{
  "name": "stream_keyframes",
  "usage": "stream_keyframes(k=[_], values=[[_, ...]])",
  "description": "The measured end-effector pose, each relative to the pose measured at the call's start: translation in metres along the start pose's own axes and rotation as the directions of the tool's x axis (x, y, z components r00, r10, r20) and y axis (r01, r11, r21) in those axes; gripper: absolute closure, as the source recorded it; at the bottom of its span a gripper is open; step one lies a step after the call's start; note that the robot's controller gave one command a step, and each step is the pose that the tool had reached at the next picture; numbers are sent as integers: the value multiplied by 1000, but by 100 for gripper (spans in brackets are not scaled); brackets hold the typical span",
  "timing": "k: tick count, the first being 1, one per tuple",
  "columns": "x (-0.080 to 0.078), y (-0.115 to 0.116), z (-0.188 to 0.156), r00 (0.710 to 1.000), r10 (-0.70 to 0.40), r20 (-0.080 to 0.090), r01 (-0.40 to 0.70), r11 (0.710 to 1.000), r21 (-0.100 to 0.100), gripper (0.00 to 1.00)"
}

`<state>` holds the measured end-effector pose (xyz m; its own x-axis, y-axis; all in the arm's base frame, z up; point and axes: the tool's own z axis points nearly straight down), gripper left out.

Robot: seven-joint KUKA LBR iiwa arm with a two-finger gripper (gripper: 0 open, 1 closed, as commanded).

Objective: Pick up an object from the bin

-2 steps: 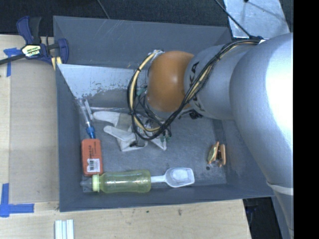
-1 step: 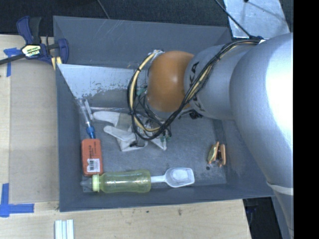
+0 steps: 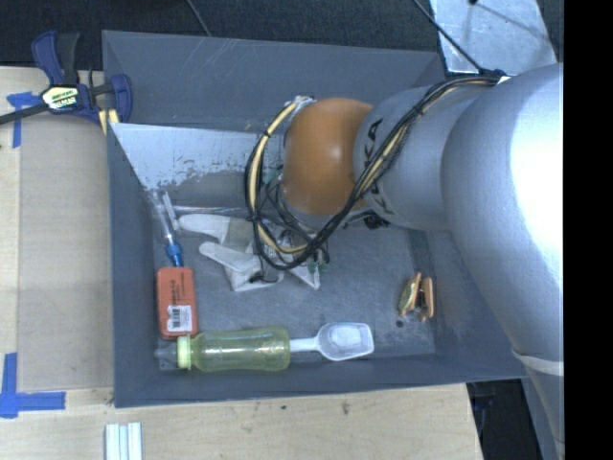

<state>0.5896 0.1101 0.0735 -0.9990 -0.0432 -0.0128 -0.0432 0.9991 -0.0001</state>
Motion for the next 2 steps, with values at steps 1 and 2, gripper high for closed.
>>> stream_keyframes(k=[1, 2], values=[[0, 0, 0, 1000, 0, 0, 0, 1000, 0, 100], [0, 0, 0, 1000, 0, 0, 0, 1000, 0, 100]])
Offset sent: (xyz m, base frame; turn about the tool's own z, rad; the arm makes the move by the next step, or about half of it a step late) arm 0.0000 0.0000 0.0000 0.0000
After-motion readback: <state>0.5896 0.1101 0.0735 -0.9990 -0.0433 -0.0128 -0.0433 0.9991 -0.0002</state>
